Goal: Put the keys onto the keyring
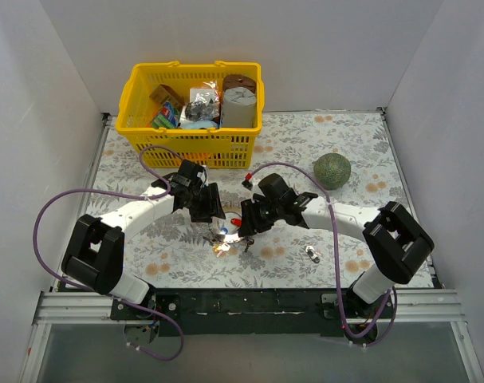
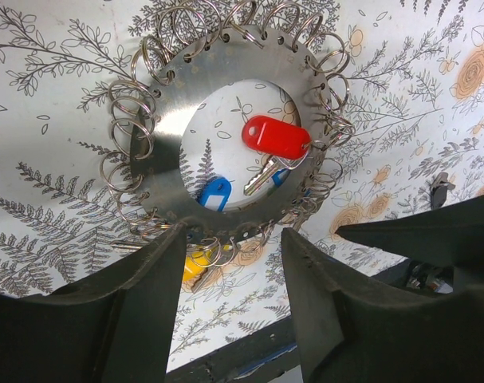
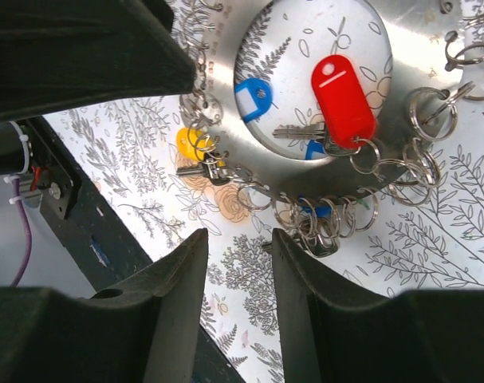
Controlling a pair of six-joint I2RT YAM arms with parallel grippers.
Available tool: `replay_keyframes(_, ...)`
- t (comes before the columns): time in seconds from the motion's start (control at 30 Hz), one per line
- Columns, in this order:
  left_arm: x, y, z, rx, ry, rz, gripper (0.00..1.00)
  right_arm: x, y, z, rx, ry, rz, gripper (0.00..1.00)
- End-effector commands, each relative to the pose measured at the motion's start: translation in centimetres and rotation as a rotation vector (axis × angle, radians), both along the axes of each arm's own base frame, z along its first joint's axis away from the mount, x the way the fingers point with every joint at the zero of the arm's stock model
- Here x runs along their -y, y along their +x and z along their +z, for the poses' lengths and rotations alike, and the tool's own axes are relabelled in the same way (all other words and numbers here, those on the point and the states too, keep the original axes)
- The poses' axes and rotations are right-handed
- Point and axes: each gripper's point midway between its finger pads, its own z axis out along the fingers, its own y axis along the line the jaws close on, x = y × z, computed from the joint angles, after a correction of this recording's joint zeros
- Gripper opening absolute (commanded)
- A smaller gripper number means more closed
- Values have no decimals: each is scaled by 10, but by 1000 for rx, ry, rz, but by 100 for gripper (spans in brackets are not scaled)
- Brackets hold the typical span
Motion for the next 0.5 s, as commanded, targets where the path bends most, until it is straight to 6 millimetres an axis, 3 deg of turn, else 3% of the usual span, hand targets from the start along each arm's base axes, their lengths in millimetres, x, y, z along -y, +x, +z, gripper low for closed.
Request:
replay_keyframes(0.0,4,3,10,33,-30,-17,50,-4,-9,15,17,44,38,46)
replay_keyframes(0.23,6,5,10,33,-32,-23,49,0,-22,2,-30,52,44,46)
replay_keyframes(0.47,-3,3,8,42,15,-20,45,-6,-9,4,-11,46,10,46)
